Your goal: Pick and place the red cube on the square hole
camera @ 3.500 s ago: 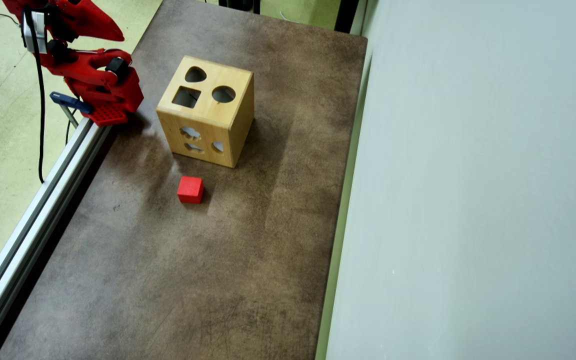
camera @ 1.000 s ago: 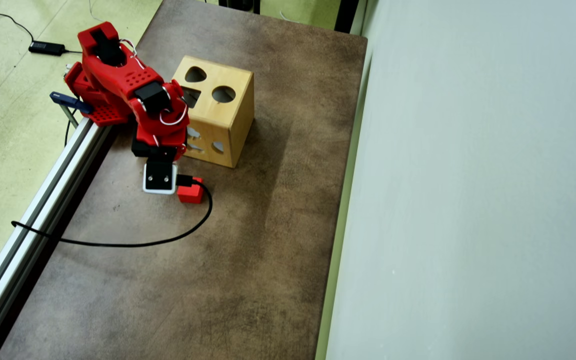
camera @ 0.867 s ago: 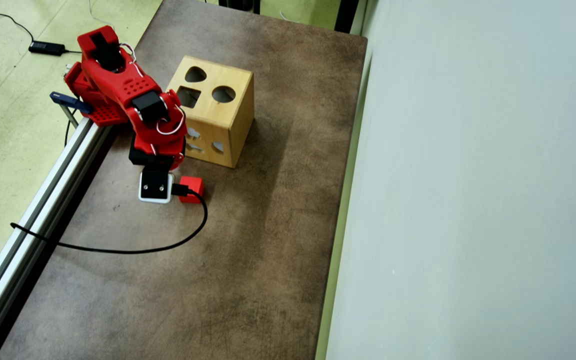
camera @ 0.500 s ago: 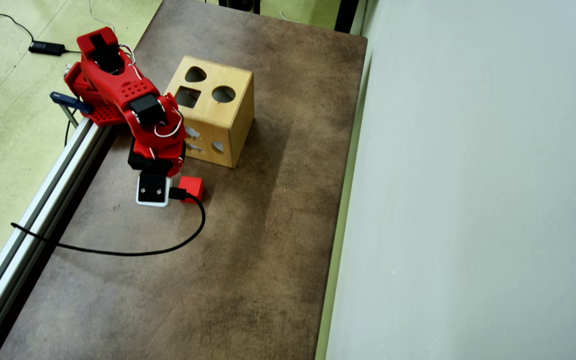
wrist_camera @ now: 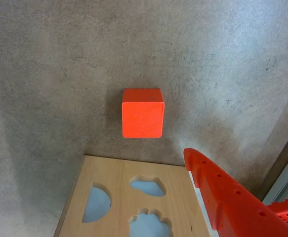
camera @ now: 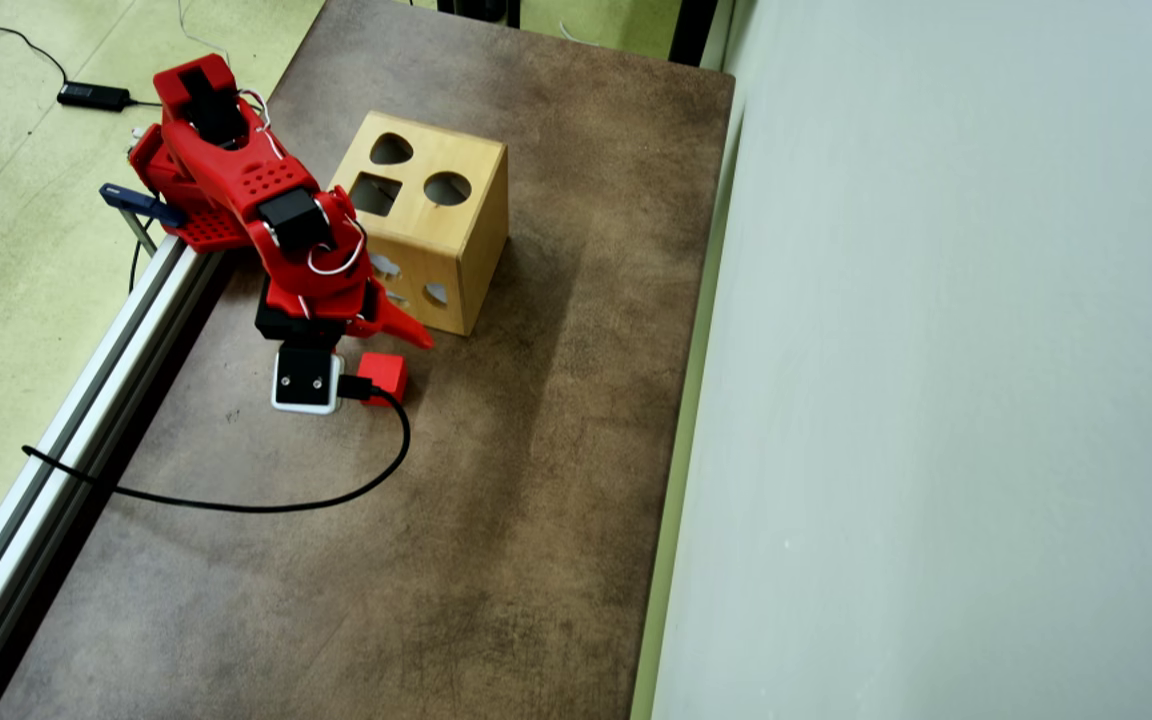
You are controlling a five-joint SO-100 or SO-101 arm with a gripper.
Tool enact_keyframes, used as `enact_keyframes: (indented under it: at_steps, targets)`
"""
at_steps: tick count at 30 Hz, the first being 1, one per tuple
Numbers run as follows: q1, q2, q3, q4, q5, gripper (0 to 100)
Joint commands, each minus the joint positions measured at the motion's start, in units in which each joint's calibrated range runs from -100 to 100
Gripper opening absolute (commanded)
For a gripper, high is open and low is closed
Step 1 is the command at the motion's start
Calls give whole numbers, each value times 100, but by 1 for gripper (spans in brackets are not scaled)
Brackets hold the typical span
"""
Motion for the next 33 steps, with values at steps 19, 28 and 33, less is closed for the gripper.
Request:
enact_keyframes:
  at_steps: [19, 28, 33]
  targets:
    - [-65, 655, -94, 205, 34, 64]
    - [-72, 1478, -94, 197, 29, 64]
    - [-72, 1988, -193, 189, 29, 64]
